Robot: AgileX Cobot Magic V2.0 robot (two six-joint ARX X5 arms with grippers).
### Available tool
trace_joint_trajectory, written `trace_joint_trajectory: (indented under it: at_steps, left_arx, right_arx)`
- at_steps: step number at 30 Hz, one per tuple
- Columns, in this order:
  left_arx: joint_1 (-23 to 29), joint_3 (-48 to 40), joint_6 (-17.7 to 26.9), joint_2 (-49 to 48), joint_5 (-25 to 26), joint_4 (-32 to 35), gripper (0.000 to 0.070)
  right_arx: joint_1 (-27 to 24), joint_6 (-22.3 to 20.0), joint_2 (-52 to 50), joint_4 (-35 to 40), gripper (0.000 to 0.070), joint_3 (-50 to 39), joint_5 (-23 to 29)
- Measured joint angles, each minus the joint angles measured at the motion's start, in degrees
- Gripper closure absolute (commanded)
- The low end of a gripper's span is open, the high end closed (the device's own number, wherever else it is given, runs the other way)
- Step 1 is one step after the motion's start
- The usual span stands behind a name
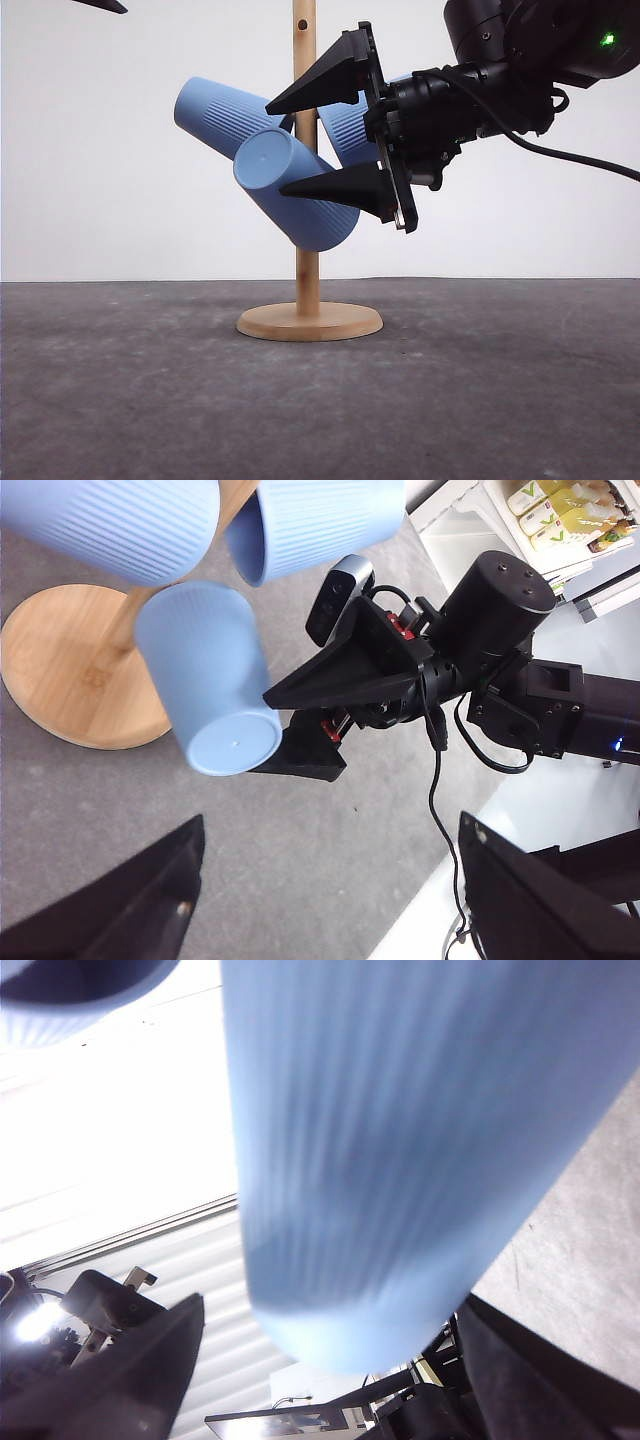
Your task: Place three cups
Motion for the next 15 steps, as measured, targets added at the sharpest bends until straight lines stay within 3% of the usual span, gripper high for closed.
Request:
trace_joint_trajectory:
  at_steps: [15]
  left_arx:
    - [0.0,0.0,0.0,0.0,0.0,0.0,0.0214]
  right_arx:
    - [0.1,0.0,-3.6,3.2,0.0188,0.0,-1.5]
